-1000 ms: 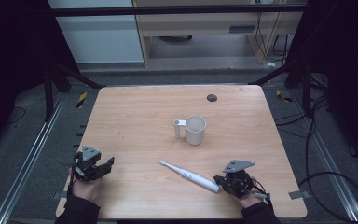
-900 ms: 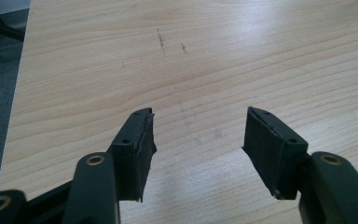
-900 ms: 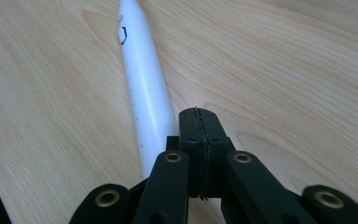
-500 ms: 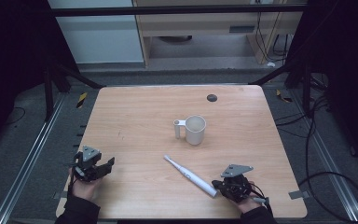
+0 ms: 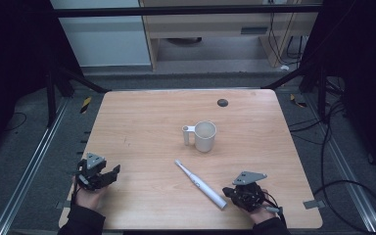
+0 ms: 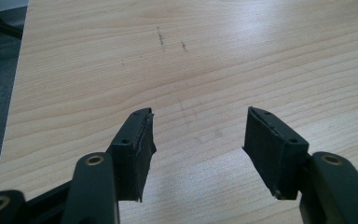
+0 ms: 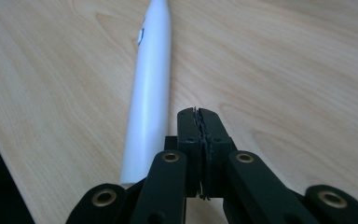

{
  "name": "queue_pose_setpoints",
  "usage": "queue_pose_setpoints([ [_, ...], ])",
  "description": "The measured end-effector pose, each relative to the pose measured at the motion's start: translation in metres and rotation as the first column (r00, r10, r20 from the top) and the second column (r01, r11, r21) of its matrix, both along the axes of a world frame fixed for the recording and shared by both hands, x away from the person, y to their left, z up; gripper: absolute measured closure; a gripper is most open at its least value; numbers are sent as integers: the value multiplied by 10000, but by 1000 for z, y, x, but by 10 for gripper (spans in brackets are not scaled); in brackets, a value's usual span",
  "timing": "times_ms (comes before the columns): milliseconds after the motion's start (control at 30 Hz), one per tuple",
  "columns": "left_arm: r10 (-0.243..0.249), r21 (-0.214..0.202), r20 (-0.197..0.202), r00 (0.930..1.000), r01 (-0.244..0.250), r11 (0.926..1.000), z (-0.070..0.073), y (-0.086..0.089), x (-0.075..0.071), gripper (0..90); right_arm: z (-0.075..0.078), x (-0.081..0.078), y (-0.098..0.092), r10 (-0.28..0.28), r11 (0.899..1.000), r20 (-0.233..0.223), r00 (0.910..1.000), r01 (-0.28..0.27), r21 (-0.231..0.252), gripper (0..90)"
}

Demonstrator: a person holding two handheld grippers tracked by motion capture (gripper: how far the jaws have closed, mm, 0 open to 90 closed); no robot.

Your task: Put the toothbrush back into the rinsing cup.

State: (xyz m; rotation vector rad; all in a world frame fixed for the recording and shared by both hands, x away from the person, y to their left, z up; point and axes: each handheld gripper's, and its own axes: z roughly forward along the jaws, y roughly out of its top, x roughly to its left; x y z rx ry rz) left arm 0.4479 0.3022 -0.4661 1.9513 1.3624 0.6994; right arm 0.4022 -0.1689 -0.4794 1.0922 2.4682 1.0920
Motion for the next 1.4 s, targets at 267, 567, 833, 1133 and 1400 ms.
queue_pose_setpoints([
  [267, 63, -58, 18, 10000, -63, 10000, 0, 2, 2, 400, 25, 11, 2, -627, 9980, 533, 9966, 621, 124, 745],
  [567, 45, -9, -3, 10000, -45, 10000, -1, 2, 3, 394, 43, 22, 13, -863, 9962, 412, 9954, 866, -73, 619],
  [833, 23, 78, -23, 10000, -23, 10000, -2, 2, 4, 388, 59, 36, 27, -755, 9966, 169, 9970, 760, -309, 535],
  [1133, -29, 143, -71, 10000, 30, 9999, -3, 1, 5, 383, 68, 48, 45, -528, 9967, -8, 9986, 526, -623, 484],
  [1400, -16, 185, -65, 10000, 17, 9998, -3, 1, 6, 379, 69, 56, 61, -354, 9961, -309, 9989, 327, -816, 466],
])
